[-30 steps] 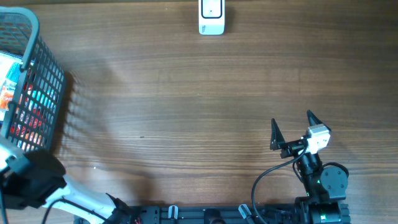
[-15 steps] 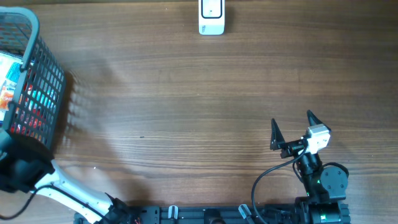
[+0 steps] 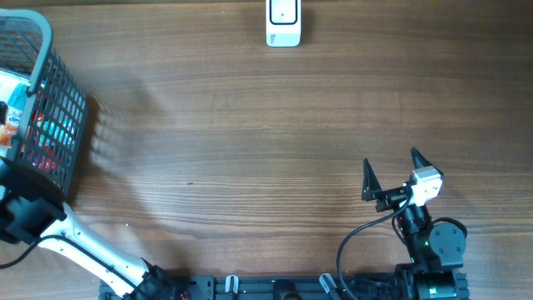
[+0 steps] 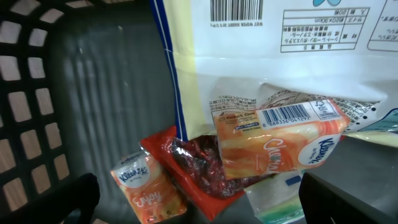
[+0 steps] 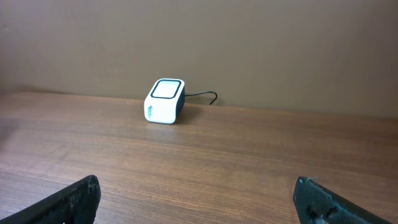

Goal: Scan the item barcode
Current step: 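Grasp the small orange tissue pack in the basket with the left gripper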

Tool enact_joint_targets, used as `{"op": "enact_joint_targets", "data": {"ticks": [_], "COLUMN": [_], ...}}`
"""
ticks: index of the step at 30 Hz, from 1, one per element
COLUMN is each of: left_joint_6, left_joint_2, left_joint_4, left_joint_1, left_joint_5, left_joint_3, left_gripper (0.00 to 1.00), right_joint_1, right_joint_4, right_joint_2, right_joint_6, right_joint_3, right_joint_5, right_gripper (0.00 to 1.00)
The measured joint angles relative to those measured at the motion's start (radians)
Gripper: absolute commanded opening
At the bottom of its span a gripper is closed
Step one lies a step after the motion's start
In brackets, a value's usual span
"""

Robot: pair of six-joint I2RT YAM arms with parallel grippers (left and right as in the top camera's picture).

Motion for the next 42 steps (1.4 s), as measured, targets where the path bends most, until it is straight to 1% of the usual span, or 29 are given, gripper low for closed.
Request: {"op": "enact_joint_targets", "data": {"ticks": [5, 11, 16, 17, 18, 19, 21, 25, 27, 28, 34, 38, 42], "left_joint_6": [0.002, 0.056, 0.074, 0.076, 0.077, 0.081, 0.082, 0.097, 0.092, 0.093, 0.097, 0.093, 0.092], "left_joint_2": [0.021, 0.068, 0.083, 0.083, 0.083, 0.083, 0.083, 0.083, 0.083, 0.083, 0.083, 0.083, 0.077], "left_joint_4": [0.000, 0.004, 0.032, 0.047, 0.058, 0.069, 0.084, 0.103, 0.107, 0.109, 0.101, 0.101, 0.101], "left_joint_1": [0.000, 0.000, 0.000, 0.000, 0.000, 0.000, 0.000, 0.000, 0.000, 0.000, 0.000, 0.000, 0.000], "left_joint_5": [0.019, 0.076, 0.095, 0.096, 0.097, 0.097, 0.102, 0.117, 0.120, 0.121, 0.118, 0.143, 0.187], "left_joint_3": [0.000, 0.000, -0.003, -0.008, -0.015, -0.026, -0.043, -0.054, -0.054, -0.054, -0.054, -0.054, -0.055], "left_gripper": [1.00, 1.00, 1.00, 0.98, 0.93, 0.84, 0.69, 0.53, 0.42, 0.32, 0.08, 0.04, 0.04], "right_joint_1": [0.000, 0.000, 0.000, 0.000, 0.000, 0.000, 0.000, 0.000, 0.000, 0.000, 0.000, 0.000, 0.000], "right_joint_4": [0.000, 0.000, 0.000, 0.000, 0.000, 0.000, 0.000, 0.000, 0.000, 0.000, 0.000, 0.000, 0.000], "right_joint_2": [0.000, 0.000, 0.000, 0.000, 0.000, 0.000, 0.000, 0.000, 0.000, 0.000, 0.000, 0.000, 0.000], "right_joint_6": [0.000, 0.000, 0.000, 0.000, 0.000, 0.000, 0.000, 0.000, 0.000, 0.000, 0.000, 0.000, 0.000], "right_joint_3": [0.000, 0.000, 0.000, 0.000, 0.000, 0.000, 0.000, 0.000, 0.000, 0.000, 0.000, 0.000, 0.000], "right_joint_5": [0.000, 0.000, 0.000, 0.000, 0.000, 0.000, 0.000, 0.000, 0.000, 0.000, 0.000, 0.000, 0.000], "right_gripper": [1.00, 1.00, 1.00, 1.00, 1.00, 1.00, 1.00, 1.00, 1.00, 1.00, 1.00, 1.00, 1.00]}}
